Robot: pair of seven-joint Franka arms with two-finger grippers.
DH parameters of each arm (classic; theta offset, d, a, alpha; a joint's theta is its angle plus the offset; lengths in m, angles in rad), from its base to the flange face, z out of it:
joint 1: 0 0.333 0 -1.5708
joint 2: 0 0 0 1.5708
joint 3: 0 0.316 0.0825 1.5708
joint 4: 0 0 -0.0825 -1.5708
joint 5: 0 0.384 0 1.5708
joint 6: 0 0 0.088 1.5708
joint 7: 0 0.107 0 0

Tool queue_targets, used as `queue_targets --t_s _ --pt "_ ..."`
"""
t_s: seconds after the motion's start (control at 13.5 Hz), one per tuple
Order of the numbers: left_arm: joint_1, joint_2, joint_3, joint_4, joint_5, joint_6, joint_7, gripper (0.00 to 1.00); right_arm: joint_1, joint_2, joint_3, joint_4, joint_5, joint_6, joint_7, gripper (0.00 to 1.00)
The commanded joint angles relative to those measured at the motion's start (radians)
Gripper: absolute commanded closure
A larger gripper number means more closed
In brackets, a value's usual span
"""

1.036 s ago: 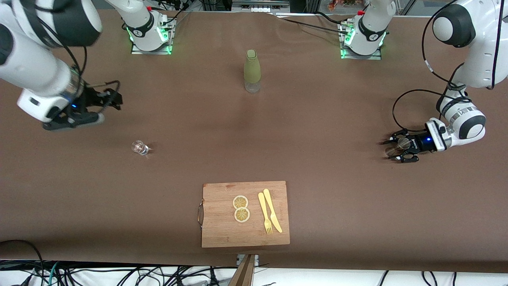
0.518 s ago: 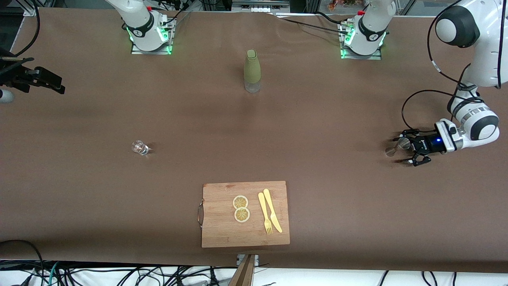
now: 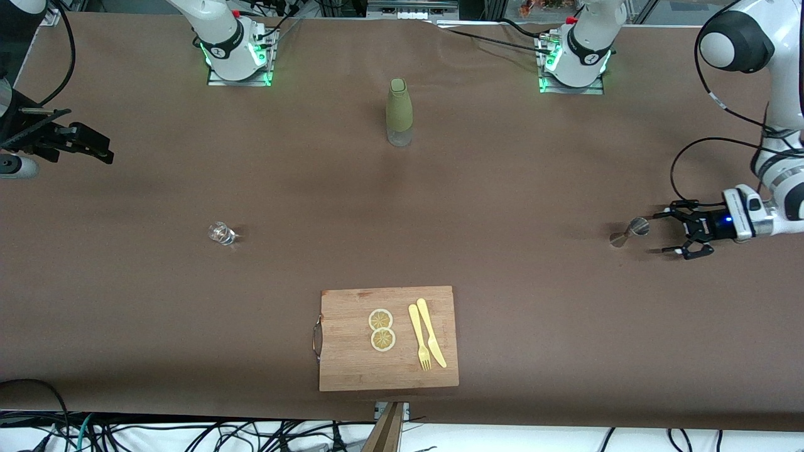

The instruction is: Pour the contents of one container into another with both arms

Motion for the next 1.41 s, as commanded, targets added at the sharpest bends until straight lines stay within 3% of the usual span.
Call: queue_targets --t_s 0.0,0.37,0.89,1.33 --pt "-0.011 -0.01 0.025 0.139 0.086 -0.062 -0.203 0.0 -0.003 -0.012 0.001 0.002 0.011 0.01 0.007 0.0" --pt "-0.072 -0.175 0.028 0.164 0.255 -0.094 -0.628 0.0 -0.002 -0.004 0.002 0.003 0.0 0.013 0.011 0.0" --pt "-0.284 -0.413 0.028 0.152 0.414 -0.105 -1.189 0.0 -0.002 -0.001 0.002 0.006 0.009 0.023 0.016 0.0" --pt "-0.462 -0.527 0.024 0.155 0.506 -0.077 -1.657 0.0 -0.002 -0.001 0.002 0.009 0.012 0.023 0.011 0.0"
